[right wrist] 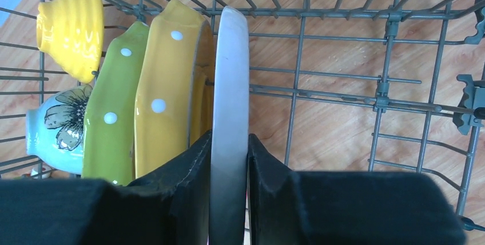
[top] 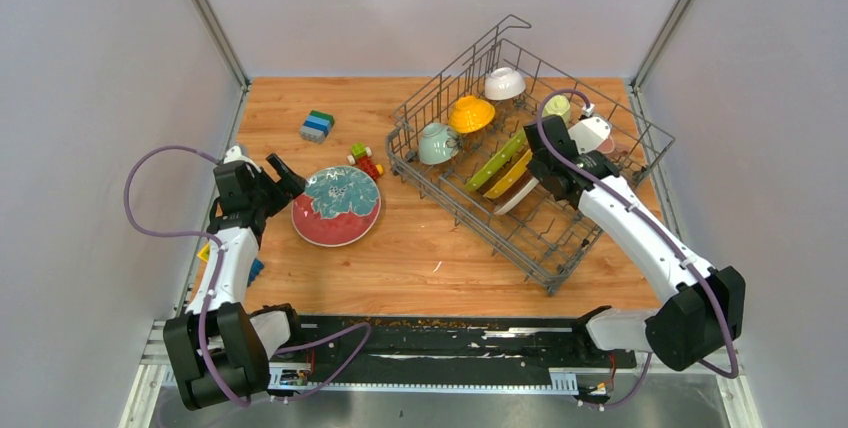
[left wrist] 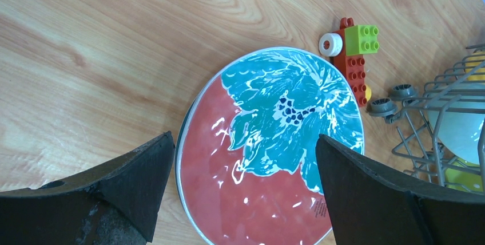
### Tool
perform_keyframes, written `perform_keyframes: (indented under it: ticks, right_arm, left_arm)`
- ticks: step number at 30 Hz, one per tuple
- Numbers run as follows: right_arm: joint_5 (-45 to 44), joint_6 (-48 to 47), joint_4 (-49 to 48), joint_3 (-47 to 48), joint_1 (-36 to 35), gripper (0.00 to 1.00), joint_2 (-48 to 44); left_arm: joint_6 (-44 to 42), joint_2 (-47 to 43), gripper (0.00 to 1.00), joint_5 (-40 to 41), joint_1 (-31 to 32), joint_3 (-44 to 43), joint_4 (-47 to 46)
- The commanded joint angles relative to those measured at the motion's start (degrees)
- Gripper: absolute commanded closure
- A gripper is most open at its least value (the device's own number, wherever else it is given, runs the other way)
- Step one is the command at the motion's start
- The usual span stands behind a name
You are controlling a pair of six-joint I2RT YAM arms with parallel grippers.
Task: Load the mixed dishes into the dish rack
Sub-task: Insert the plate into the dish rack.
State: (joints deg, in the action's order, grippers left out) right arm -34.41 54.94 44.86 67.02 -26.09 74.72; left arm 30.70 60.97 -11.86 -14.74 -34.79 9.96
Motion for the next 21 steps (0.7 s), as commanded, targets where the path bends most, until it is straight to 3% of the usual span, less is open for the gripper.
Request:
perform_keyframes:
  ticks: [1,8,16,21]
  right_arm:
    - [-0.3,1.0,-3.5,0.0,-0.2,0.74,-2.7]
    - [0.4,0.1,-3.5,-0.5,-0.2,0.70,-6.7]
    - [0.8,-2.6,-5.5,-2.1,-0.2,0.48,-17.5]
    - [6.7,-6.5,-10.1,-3.3,-0.2,0.47,-23.3]
  left_arm:
    - [-0.5,0.1,0.00,0.1,0.0,-0.3,-1.5]
    - [-0.5,0.0,0.00,0.1,0.0,0.1,-1.4]
    - [-0.5,-0.1,0.00,1.5,0.1,0.5,-0.9]
    - [-0.4,-0.6,0.00,2.7,0.1,0.5,-0.4]
